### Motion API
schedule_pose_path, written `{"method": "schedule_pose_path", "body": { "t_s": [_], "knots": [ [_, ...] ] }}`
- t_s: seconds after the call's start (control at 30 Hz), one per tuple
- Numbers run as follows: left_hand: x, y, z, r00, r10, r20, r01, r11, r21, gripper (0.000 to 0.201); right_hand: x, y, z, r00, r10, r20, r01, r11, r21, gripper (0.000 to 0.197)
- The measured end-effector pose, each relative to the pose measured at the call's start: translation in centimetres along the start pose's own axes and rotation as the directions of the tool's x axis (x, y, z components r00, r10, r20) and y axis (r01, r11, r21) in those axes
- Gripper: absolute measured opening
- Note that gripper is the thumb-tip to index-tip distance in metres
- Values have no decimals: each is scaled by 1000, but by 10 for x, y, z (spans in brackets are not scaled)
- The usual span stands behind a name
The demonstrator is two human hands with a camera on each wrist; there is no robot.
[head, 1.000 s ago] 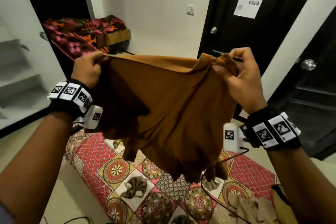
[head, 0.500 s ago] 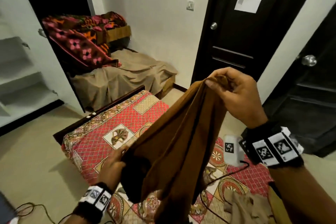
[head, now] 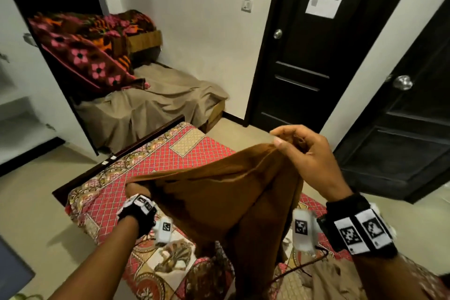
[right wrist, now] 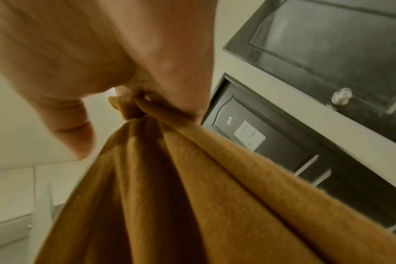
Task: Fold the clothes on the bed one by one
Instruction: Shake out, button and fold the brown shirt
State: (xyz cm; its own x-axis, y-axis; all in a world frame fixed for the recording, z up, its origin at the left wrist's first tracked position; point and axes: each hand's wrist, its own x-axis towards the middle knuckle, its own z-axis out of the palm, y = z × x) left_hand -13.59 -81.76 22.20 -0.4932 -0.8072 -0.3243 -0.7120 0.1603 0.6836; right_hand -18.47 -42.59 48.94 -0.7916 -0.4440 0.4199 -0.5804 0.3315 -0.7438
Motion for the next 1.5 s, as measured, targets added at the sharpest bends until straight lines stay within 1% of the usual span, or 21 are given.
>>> {"method": "schedule_pose_path", "body": {
  "t_s": [0.07,0.13,0.23,0.3,0.4,0.47,0.53,0.63,0.7,0.8,0.87,0.97,1.0,1.07,1.1,1.2,1.23,1.27,1.37,1.4,1.5],
  "knots": [
    [31,32,-24,988,137,-67,-137,991,1,38,6,12,13,999,50,19,-45,980,-194,46],
    [54,64,-54,939,313,-141,-310,950,43,36,15,27,16,993,112,38,-95,945,-313,65],
    [87,98,-110,873,482,-73,-463,867,182,29,30,46,4,974,227,23,-208,925,-318,80],
    [113,123,-146,827,561,-26,-542,809,226,21,41,54,1,957,290,-3,-270,887,-374,75],
    [149,162,-177,769,631,99,-636,742,213,22,59,59,16,958,275,-77,-279,845,-456,35],
    [172,183,-186,665,688,290,-741,656,144,44,69,70,24,951,272,-147,-309,842,-442,47],
    [184,198,-190,531,767,361,-839,536,97,56,72,72,29,945,265,-191,-322,857,-402,53],
    [178,206,-197,351,909,223,-936,339,91,46,66,60,39,943,268,-197,-317,903,-289,30],
    [172,205,-207,277,951,139,-960,281,-10,47,58,50,41,935,269,-231,-323,915,-241,28],
    [170,200,-225,239,962,130,-966,250,-70,46,44,35,38,929,219,-300,-295,924,-241,41],
    [169,197,-233,209,966,151,-976,215,-29,51,35,19,38,936,188,-297,-250,950,-186,32],
    [157,187,-243,171,973,153,-980,183,-71,48,15,-1,36,930,176,-321,-230,964,-136,41],
    [153,186,-244,175,971,162,-974,195,-114,44,9,-4,34,927,171,-334,-231,961,-149,47],
    [145,177,-246,248,943,220,-936,292,-199,44,-11,-11,31,922,160,-352,-231,958,-169,55],
    [143,172,-246,259,936,239,-935,305,-182,41,-21,-15,30,919,153,-363,-231,956,-182,55],
    [127,150,-256,200,903,380,-976,219,-6,7,-55,-32,30,912,149,-381,-243,947,-210,50],
    [118,140,-257,179,901,396,-983,178,39,21,-67,-40,31,911,148,-384,-245,945,-217,48],
    [109,130,-256,131,908,397,-991,115,63,30,-78,-46,34,911,147,-385,-244,945,-217,48],
    [86,93,-247,-15,944,330,-1000,-19,7,38,-123,-56,48,903,152,-403,-250,947,-203,55],
    [84,81,-245,-28,951,308,-1000,-25,-12,40,-139,-56,53,898,160,-410,-262,943,-205,59],
    [86,53,-241,72,969,236,-994,90,-65,53,-180,-54,62,876,205,-437,-300,941,-159,72]
  ]
}}
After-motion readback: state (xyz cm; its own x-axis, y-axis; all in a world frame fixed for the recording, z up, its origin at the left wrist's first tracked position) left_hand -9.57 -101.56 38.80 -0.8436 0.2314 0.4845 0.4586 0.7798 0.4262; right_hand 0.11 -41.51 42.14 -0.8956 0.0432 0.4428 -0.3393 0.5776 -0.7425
